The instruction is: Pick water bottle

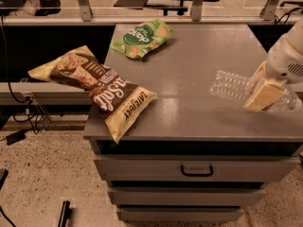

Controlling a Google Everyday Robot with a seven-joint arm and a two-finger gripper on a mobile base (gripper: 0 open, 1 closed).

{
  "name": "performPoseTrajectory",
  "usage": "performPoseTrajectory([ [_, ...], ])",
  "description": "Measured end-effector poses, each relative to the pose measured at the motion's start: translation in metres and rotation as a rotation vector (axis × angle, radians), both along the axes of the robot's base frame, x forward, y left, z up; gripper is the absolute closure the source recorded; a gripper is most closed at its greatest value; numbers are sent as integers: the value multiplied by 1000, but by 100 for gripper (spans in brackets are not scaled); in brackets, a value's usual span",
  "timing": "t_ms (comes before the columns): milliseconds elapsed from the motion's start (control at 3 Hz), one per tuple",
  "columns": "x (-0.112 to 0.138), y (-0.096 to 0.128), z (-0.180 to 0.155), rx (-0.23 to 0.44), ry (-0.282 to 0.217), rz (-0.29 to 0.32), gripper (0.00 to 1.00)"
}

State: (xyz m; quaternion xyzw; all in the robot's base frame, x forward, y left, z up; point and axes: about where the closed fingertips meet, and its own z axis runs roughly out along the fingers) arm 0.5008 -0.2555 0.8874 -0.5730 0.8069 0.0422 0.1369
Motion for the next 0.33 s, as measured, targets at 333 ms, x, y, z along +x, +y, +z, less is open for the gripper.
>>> performPoseTrajectory([
  [333,6,-13,42,31,-79,11,100],
])
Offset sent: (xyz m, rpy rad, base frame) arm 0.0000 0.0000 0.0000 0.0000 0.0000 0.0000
